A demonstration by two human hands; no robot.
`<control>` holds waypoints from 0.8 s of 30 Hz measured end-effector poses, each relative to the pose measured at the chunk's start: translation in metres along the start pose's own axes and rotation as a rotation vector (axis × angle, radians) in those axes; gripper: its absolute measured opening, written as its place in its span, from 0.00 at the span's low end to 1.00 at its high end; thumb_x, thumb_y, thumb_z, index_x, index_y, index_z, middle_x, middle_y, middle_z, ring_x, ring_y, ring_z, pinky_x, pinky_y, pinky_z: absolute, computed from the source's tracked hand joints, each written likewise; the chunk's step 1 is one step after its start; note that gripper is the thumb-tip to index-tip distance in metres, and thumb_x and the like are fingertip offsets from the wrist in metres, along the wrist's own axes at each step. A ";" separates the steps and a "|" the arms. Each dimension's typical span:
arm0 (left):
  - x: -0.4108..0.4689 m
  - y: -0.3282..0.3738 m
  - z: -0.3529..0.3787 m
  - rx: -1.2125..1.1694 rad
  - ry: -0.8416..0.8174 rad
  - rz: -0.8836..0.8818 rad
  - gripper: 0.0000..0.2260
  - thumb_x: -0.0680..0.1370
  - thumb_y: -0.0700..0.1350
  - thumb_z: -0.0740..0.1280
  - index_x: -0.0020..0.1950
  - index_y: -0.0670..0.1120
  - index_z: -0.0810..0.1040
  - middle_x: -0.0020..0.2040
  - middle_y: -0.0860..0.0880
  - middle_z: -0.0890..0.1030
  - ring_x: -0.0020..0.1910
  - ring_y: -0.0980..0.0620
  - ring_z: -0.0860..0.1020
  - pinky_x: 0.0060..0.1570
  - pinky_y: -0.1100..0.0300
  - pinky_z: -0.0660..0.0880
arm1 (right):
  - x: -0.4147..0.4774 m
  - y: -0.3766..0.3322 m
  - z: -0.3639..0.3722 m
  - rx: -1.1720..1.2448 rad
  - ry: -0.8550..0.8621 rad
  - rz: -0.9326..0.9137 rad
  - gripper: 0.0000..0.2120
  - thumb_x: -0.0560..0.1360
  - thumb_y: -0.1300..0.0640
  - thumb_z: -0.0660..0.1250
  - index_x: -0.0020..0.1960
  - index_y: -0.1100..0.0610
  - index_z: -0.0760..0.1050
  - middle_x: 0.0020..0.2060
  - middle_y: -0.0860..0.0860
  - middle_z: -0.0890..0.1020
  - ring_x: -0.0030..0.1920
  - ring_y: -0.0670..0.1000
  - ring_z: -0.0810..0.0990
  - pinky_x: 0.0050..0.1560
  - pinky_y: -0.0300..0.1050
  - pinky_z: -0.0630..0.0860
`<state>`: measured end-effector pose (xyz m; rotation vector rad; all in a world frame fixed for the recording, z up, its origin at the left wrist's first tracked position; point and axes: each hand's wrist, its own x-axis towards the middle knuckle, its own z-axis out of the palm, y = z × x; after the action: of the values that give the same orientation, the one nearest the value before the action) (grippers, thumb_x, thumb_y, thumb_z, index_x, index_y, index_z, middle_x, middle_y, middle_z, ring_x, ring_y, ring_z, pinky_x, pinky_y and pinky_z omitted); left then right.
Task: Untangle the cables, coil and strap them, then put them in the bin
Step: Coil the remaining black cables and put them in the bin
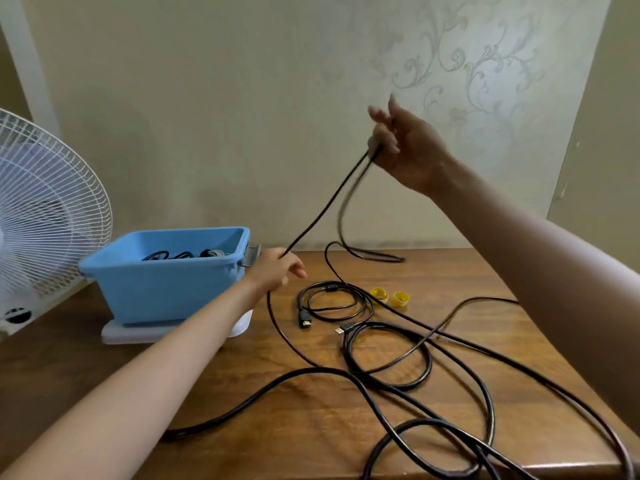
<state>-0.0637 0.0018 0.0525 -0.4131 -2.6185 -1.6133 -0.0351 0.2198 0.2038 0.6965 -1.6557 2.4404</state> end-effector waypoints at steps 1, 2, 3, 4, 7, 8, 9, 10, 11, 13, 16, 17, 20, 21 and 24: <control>0.001 -0.001 -0.007 -0.088 0.061 -0.010 0.09 0.79 0.43 0.60 0.42 0.45 0.77 0.41 0.50 0.81 0.30 0.56 0.67 0.29 0.63 0.63 | -0.003 0.005 -0.013 -0.224 0.060 0.020 0.19 0.83 0.48 0.51 0.45 0.57 0.74 0.18 0.48 0.65 0.21 0.45 0.61 0.28 0.38 0.60; 0.003 -0.003 -0.016 -0.215 0.137 -0.007 0.08 0.79 0.43 0.61 0.41 0.45 0.77 0.40 0.51 0.80 0.31 0.57 0.67 0.30 0.63 0.62 | -0.006 0.010 -0.027 -0.456 0.110 0.038 0.19 0.83 0.48 0.51 0.46 0.57 0.75 0.18 0.48 0.64 0.20 0.45 0.60 0.27 0.39 0.59; 0.006 -0.005 -0.025 -0.355 0.213 0.006 0.08 0.79 0.42 0.62 0.40 0.45 0.77 0.38 0.51 0.80 0.31 0.57 0.67 0.31 0.64 0.62 | -0.010 0.016 -0.040 -0.666 0.139 0.054 0.19 0.83 0.48 0.52 0.46 0.57 0.76 0.18 0.48 0.64 0.20 0.45 0.59 0.27 0.40 0.58; 0.007 -0.005 -0.031 -0.461 0.279 0.020 0.08 0.79 0.40 0.62 0.40 0.45 0.76 0.37 0.50 0.79 0.32 0.57 0.67 0.31 0.64 0.62 | -0.014 0.021 -0.052 -0.834 0.141 0.071 0.19 0.83 0.48 0.54 0.47 0.58 0.78 0.20 0.49 0.65 0.20 0.45 0.60 0.27 0.40 0.58; 0.006 -0.005 -0.034 -0.387 0.392 0.048 0.06 0.80 0.39 0.60 0.43 0.43 0.74 0.37 0.49 0.79 0.31 0.56 0.69 0.31 0.65 0.65 | -0.029 0.036 -0.075 -1.028 0.056 0.118 0.19 0.81 0.48 0.57 0.56 0.61 0.79 0.24 0.49 0.67 0.21 0.44 0.63 0.24 0.36 0.62; 0.003 -0.004 -0.031 -0.314 0.359 0.073 0.06 0.80 0.39 0.59 0.46 0.43 0.74 0.37 0.48 0.79 0.30 0.55 0.69 0.30 0.65 0.65 | -0.033 0.038 -0.077 -1.034 0.010 0.140 0.20 0.81 0.47 0.56 0.57 0.61 0.78 0.23 0.49 0.68 0.21 0.44 0.64 0.23 0.35 0.62; -0.001 -0.002 -0.027 -0.261 0.292 0.103 0.07 0.80 0.40 0.57 0.48 0.42 0.75 0.37 0.48 0.80 0.28 0.55 0.67 0.28 0.66 0.64 | -0.038 0.039 -0.078 -1.029 -0.065 0.199 0.23 0.80 0.45 0.55 0.57 0.61 0.79 0.23 0.49 0.69 0.22 0.45 0.65 0.23 0.35 0.63; -0.003 -0.002 -0.023 -0.222 0.217 0.121 0.10 0.81 0.41 0.56 0.49 0.41 0.76 0.37 0.46 0.81 0.26 0.54 0.65 0.25 0.68 0.63 | -0.042 0.038 -0.078 -1.021 -0.157 0.309 0.26 0.80 0.42 0.52 0.58 0.59 0.79 0.24 0.51 0.71 0.23 0.46 0.66 0.25 0.36 0.65; -0.004 -0.002 -0.020 -0.172 0.154 0.112 0.13 0.81 0.42 0.54 0.49 0.39 0.78 0.36 0.45 0.81 0.25 0.54 0.63 0.23 0.68 0.61 | -0.045 0.037 -0.078 -1.033 -0.250 0.451 0.28 0.79 0.40 0.51 0.58 0.58 0.80 0.26 0.53 0.75 0.25 0.47 0.69 0.27 0.37 0.68; -0.002 -0.007 -0.016 0.040 0.058 -0.014 0.16 0.82 0.42 0.52 0.50 0.39 0.79 0.36 0.44 0.82 0.24 0.54 0.63 0.21 0.68 0.59 | -0.049 0.036 -0.079 -1.156 -0.372 0.712 0.30 0.78 0.38 0.49 0.57 0.59 0.80 0.36 0.57 0.84 0.30 0.48 0.76 0.31 0.38 0.72; -0.005 -0.012 -0.011 0.440 -0.296 -0.261 0.15 0.82 0.41 0.52 0.58 0.40 0.77 0.42 0.46 0.82 0.26 0.55 0.70 0.22 0.67 0.64 | -0.044 0.044 -0.085 -1.377 -0.317 0.897 0.34 0.79 0.37 0.48 0.52 0.62 0.81 0.37 0.56 0.85 0.30 0.50 0.81 0.29 0.37 0.75; -0.007 -0.014 -0.008 0.568 -0.439 -0.235 0.14 0.82 0.41 0.53 0.62 0.42 0.74 0.45 0.47 0.82 0.29 0.55 0.74 0.26 0.66 0.69 | -0.040 0.051 -0.090 -1.394 -0.185 0.849 0.34 0.80 0.37 0.48 0.50 0.63 0.81 0.36 0.56 0.85 0.28 0.50 0.81 0.28 0.37 0.74; -0.012 -0.028 0.005 0.809 -0.710 0.003 0.16 0.83 0.43 0.55 0.71 0.52 0.69 0.60 0.49 0.76 0.49 0.52 0.77 0.54 0.59 0.73 | -0.021 0.081 -0.108 -1.503 0.336 0.347 0.26 0.81 0.42 0.54 0.47 0.61 0.81 0.38 0.57 0.84 0.32 0.54 0.82 0.36 0.44 0.79; -0.014 -0.031 0.009 0.862 -0.744 0.067 0.17 0.83 0.43 0.56 0.71 0.55 0.70 0.64 0.50 0.74 0.58 0.51 0.74 0.61 0.57 0.70 | -0.015 0.092 -0.109 -1.530 0.380 0.221 0.21 0.81 0.46 0.57 0.48 0.60 0.81 0.41 0.57 0.84 0.35 0.55 0.82 0.40 0.46 0.80; -0.012 -0.039 0.020 0.995 -0.781 0.191 0.15 0.82 0.51 0.58 0.68 0.57 0.72 0.68 0.50 0.68 0.68 0.51 0.63 0.68 0.52 0.62 | -0.006 0.139 -0.094 -1.402 0.102 0.333 0.14 0.80 0.52 0.62 0.50 0.61 0.82 0.41 0.55 0.85 0.35 0.51 0.79 0.36 0.43 0.77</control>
<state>-0.0595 0.0008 0.0074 -1.2948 -3.2623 0.0891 -0.1064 0.2506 0.0548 0.0466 -2.8446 0.8088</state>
